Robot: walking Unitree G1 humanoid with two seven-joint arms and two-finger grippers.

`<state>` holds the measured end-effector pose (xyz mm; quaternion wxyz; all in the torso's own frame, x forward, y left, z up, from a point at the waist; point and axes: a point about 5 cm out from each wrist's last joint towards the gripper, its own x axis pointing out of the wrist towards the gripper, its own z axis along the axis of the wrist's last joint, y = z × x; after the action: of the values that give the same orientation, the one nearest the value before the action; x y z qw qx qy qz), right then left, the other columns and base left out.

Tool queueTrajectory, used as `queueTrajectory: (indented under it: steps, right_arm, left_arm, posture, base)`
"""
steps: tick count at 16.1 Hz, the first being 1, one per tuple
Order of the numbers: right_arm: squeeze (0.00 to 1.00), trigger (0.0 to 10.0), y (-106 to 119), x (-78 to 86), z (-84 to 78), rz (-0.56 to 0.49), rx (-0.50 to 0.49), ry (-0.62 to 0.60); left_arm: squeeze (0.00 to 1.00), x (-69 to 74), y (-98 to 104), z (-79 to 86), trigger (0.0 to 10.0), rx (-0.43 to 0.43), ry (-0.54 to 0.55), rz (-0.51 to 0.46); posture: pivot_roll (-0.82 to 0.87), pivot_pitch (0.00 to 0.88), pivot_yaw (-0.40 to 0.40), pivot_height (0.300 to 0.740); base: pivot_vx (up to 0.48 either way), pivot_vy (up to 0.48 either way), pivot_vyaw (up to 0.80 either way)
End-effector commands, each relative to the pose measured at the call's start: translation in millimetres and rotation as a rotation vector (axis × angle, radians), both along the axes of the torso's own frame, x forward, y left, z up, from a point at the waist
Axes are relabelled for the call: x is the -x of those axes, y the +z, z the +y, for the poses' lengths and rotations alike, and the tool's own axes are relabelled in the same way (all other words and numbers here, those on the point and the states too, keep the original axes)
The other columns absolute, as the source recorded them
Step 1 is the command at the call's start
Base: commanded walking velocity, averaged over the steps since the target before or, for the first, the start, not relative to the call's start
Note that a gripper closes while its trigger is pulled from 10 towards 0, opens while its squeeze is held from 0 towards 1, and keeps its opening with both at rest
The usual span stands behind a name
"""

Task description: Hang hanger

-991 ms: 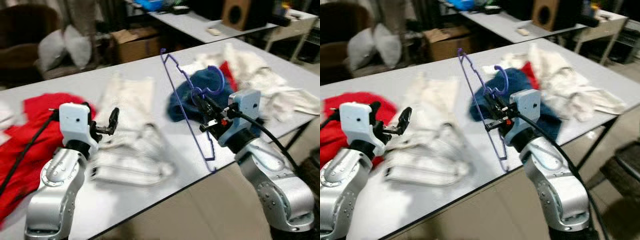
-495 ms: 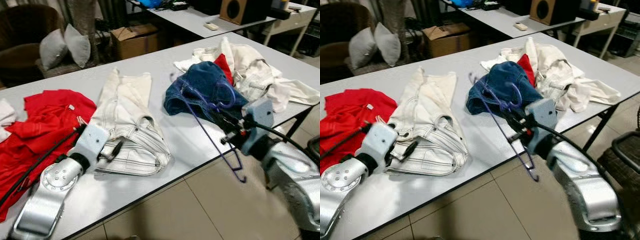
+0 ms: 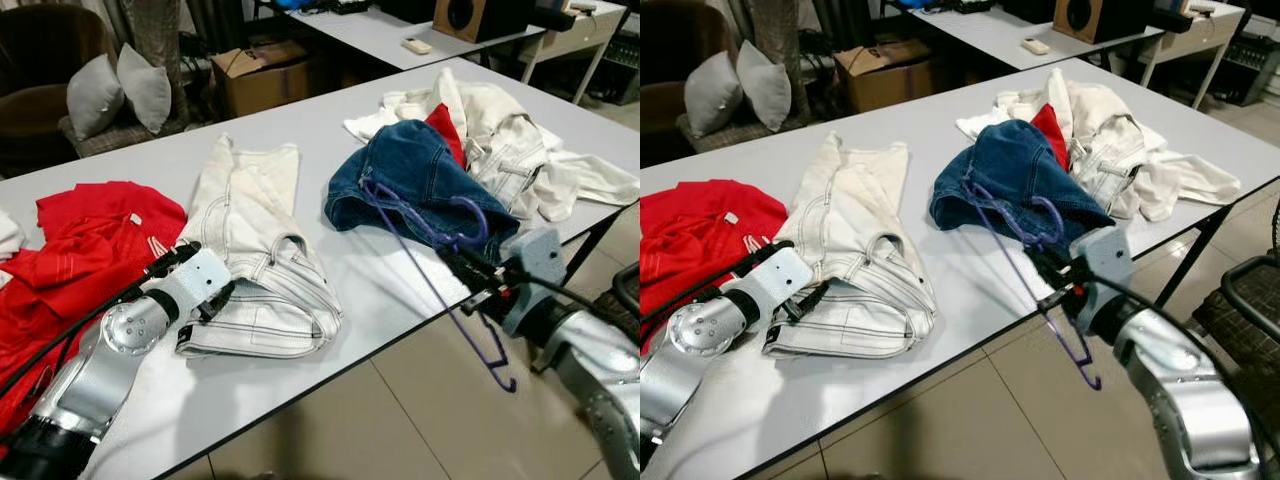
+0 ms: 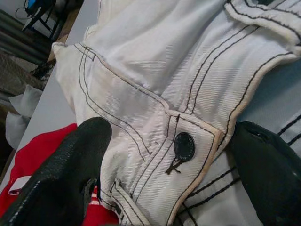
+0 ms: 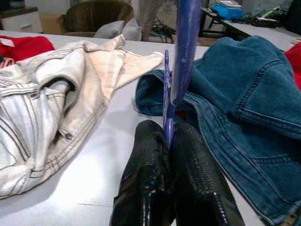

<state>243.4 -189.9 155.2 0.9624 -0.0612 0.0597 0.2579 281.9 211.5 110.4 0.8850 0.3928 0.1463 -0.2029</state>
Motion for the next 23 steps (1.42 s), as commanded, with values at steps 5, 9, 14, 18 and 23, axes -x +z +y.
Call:
queueTrajectory:
  steps: [5,9,14,18,23]
  right_arm:
    - [0.00,10.0,-1,2.3,6.4,-0.016,-0.006,0.019]
    - [0.00,10.0,0,0.8,6.4,-0.023,-0.008,0.014]
    - [0.00,10.0,2,-0.6,5.1,-0.033,-0.010,-0.003]
    - [0.00,10.0,3,-1.8,5.0,-0.041,-0.024,-0.017]
    - [0.00,10.0,2,-1.9,6.2,-0.044,-0.030,-0.017]
  left_arm:
    - [0.00,-5.8,-11,5.6,0.0,-0.047,-0.018,0.029]
    - [0.00,-8.2,-19,-7.5,0.0,0.030,-0.045,0.063]
    - [0.00,-26.1,-17,14.1,0.0,-0.088,0.152,-0.087]
    - [0.00,-31.4,-1,14.1,0.0,-0.040,0.173,-0.236]
    - [0.00,-17.9,-11,-6.2,0.0,-0.038,0.003,-0.252]
  posture:
    - [-0.19,0.000,0.071,0.740]
    - [-0.19,0.000,0.071,0.740]
    - [-0.19,0.000,0.076,0.740]
    - [-0.19,0.000,0.078,0.740]
    - [-0.19,0.000,0.076,0.740]
  base:
    - [0.000,0.000,0.00]
    - [0.000,0.000,0.00]
    - [0.000,0.000,0.00]
    - [0.000,0.000,0.00]
    - [0.000,0.000,0.00]
